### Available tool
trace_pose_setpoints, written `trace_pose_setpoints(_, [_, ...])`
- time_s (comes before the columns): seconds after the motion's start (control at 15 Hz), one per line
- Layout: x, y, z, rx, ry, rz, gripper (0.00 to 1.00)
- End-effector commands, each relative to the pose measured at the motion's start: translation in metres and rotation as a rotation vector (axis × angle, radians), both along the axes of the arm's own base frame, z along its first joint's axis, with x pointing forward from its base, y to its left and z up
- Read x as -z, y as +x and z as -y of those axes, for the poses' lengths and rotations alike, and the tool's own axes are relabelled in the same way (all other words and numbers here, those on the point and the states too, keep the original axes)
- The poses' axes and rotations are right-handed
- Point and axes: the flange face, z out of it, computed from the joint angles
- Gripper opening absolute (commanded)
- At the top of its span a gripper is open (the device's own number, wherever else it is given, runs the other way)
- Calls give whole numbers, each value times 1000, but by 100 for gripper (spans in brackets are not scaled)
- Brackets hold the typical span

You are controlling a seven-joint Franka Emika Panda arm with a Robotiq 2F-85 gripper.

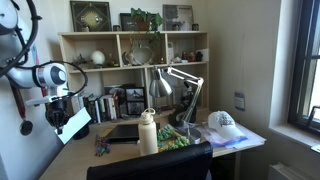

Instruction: Pick up the white paper

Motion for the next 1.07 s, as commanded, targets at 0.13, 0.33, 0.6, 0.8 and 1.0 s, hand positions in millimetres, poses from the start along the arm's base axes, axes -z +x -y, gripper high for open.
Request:
trace_pose_setpoints(0.13, [1,1,-1,10,-8,4,25])
trace_pose_setpoints(0.33, [2,3,0,22,-13,4,25])
trace_pose_setpoints(0.6, [4,2,1,9,-5,-7,0])
trace_pose_setpoints(0.8, [4,3,2,10,-6,-7,0])
trace_pose_setpoints(1.0, [4,3,2,10,-6,-7,0])
